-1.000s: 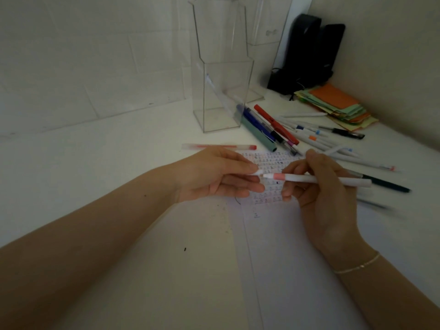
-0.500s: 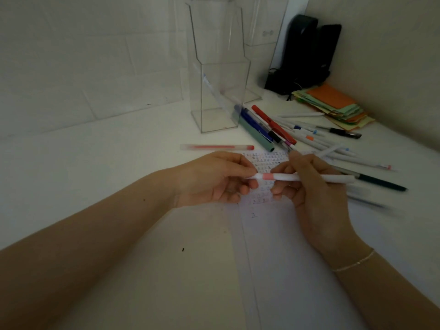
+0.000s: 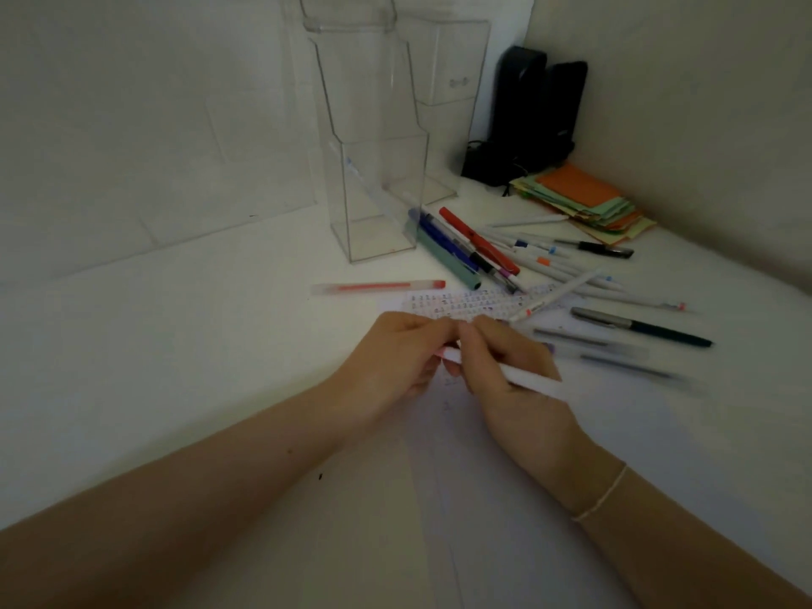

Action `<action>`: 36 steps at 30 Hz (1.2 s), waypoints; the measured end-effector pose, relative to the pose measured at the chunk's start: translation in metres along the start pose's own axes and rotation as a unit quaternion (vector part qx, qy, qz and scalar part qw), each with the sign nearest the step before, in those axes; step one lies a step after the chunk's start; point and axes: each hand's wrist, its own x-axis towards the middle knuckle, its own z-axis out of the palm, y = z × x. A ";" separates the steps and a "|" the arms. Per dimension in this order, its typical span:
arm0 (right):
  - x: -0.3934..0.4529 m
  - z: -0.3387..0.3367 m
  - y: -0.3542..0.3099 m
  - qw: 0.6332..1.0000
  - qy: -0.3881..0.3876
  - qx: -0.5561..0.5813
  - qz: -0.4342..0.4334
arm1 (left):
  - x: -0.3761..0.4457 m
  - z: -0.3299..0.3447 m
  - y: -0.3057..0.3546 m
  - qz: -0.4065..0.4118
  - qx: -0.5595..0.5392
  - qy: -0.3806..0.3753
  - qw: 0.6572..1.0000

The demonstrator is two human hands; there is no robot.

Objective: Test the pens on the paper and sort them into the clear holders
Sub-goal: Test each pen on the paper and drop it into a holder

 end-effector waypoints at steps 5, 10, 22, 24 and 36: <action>0.013 -0.028 -0.029 0.997 0.021 0.062 0.048 | 0.010 0.013 0.009 0.022 -0.067 0.072 0.995; -0.009 -0.128 -0.050 0.990 0.112 -0.078 0.045 | 0.005 0.066 0.011 0.200 0.229 0.013 0.953; -0.197 -0.284 -0.009 0.870 0.377 -0.225 0.226 | -0.006 0.267 -0.013 0.433 0.508 -0.187 0.721; -0.223 -0.291 0.023 0.852 0.370 -0.249 0.276 | -0.001 0.280 -0.015 0.418 0.521 -0.184 0.721; -0.262 -0.293 0.150 0.805 0.161 -0.216 0.528 | -0.001 0.280 -0.028 0.380 0.506 -0.189 0.751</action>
